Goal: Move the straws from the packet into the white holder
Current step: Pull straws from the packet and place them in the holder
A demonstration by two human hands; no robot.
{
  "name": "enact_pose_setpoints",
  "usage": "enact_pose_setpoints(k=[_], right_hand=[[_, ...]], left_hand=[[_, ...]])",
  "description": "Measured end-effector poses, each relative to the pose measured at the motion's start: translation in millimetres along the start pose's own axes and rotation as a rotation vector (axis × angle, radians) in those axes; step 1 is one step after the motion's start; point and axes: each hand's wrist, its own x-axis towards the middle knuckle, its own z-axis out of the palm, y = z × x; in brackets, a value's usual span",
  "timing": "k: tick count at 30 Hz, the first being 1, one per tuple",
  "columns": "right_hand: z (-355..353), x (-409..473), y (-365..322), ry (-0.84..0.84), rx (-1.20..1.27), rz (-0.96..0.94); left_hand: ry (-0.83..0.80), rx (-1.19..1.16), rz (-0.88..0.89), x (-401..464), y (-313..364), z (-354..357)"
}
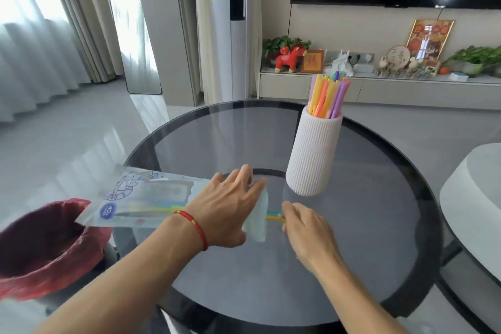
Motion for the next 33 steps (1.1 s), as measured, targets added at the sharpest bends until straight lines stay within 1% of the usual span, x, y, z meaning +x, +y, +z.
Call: enact_pose_setpoints(k=[1, 3, 4, 6, 7, 9, 12, 15, 17, 20, 24, 27, 29, 33], right_hand=[[1, 0, -1, -0.041, 0.228, 0.065], [4, -1, -5, -0.154, 0.700, 0.213], [6, -2, -6, -0.200, 0.854, 0.253], [9, -2, -10, -0.258, 1.031, 0.298], [11, -3, -12, -0.275, 1.078, 0.319], [14, -3, -13, -0.299, 1.130, 0.369], [15, -1, -11, -0.332, 1.206, 0.450], [11, -1, -9, -0.375, 1.304, 0.486], [8, 0, -8, -0.400, 1.409, 0.472], [6, 2, -6, -0.419, 1.482, 0.371], [-3, 7, -6, -0.329, 1.515, 0.319], [-28, 16, 1, -0.193, 1.435, 0.216], [-52, 20, 12, -0.109, 1.380, 0.176], [-87, 22, 34, -0.010, 1.350, 0.191]], left_hand=[[0.011, 0.082, 0.018, 3, 1, -10], [0.092, 0.233, 0.103, 9, 8, -27], [0.134, 0.276, 0.166, 11, 12, -32], [0.153, 0.375, 0.292, 16, 18, -39], [0.146, 0.461, 0.312, 16, 20, -42], [0.130, 0.560, 0.338, 18, 21, -44], [0.146, 0.607, 0.345, 19, 17, -51], [0.175, 0.603, 0.337, 20, 12, -58], [0.192, 0.626, 0.345, 20, 9, -59], [0.230, 0.689, 0.339, 21, 5, -54], [0.306, 0.676, 0.351, 24, -1, -51], [0.347, 0.624, 0.303, 24, -14, -46], [0.322, 0.552, 0.240, 24, -22, -38], [0.205, 0.347, 0.112, 21, -34, -23]])
